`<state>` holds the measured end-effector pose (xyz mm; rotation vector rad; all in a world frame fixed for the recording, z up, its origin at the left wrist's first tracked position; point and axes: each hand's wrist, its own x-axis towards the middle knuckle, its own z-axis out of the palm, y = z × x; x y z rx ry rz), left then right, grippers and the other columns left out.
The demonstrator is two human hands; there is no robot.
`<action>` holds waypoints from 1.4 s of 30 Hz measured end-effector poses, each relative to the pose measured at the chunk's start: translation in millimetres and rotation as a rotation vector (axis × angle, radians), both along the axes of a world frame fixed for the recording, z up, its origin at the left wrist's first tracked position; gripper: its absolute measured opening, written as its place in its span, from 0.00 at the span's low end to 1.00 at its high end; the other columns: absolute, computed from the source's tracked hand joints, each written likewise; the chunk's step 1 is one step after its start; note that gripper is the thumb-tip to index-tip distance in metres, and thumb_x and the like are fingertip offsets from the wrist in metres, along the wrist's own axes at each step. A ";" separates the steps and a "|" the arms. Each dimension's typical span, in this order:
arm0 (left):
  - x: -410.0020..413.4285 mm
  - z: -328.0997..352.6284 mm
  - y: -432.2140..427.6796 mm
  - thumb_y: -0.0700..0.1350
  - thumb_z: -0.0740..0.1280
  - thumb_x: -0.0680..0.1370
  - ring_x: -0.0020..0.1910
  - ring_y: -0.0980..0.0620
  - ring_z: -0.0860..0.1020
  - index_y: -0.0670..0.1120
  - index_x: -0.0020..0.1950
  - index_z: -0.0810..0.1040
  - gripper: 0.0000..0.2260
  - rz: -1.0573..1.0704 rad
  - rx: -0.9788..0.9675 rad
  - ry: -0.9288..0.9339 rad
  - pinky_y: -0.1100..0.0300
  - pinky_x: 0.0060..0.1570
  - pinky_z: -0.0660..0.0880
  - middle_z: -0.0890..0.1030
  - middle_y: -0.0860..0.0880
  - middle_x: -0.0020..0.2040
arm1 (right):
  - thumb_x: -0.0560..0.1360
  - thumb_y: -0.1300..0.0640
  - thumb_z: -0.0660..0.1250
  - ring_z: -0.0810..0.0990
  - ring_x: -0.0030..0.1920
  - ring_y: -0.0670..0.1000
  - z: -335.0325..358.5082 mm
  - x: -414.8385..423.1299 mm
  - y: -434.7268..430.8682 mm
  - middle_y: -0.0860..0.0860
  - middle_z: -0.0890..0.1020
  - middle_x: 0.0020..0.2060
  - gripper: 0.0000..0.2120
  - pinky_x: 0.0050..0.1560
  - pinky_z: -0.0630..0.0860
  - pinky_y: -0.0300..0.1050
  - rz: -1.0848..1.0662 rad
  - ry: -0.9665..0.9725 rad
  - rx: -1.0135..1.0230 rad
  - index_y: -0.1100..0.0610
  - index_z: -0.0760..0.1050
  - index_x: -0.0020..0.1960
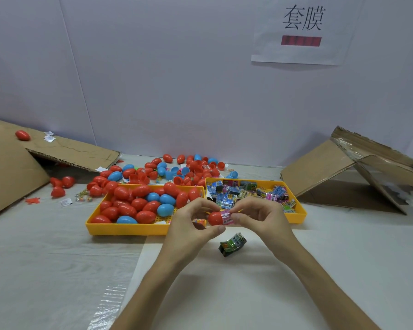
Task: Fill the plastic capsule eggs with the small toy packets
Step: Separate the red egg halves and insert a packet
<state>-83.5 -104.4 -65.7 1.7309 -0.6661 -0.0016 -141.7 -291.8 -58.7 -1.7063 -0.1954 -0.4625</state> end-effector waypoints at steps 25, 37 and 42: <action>-1.7 -1.1 0.1 0.44 0.81 0.70 0.50 0.61 0.80 0.58 0.50 0.80 0.15 -0.009 0.055 -0.068 0.64 0.43 0.79 0.82 0.63 0.46 | 0.74 0.64 0.75 0.86 0.44 0.53 -0.7 -0.5 -0.6 0.52 0.86 0.42 0.05 0.47 0.83 0.47 -0.027 0.042 -0.085 0.56 0.85 0.46; -4.6 2.0 -0.8 0.43 0.81 0.69 0.48 0.60 0.83 0.56 0.50 0.81 0.15 -0.028 0.004 -0.004 0.66 0.45 0.80 0.84 0.58 0.47 | 0.70 0.65 0.78 0.84 0.49 0.53 -0.9 -0.5 0.2 0.48 0.83 0.48 0.09 0.45 0.80 0.59 -0.068 0.006 -0.124 0.53 0.86 0.46; -6.0 4.5 -0.1 0.44 0.81 0.69 0.46 0.59 0.84 0.54 0.49 0.83 0.13 -0.026 -0.017 0.067 0.66 0.41 0.79 0.85 0.60 0.46 | 0.71 0.61 0.78 0.84 0.48 0.49 -1.0 -0.1 3.4 0.45 0.84 0.50 0.16 0.46 0.82 0.55 -0.094 0.009 -0.105 0.49 0.82 0.56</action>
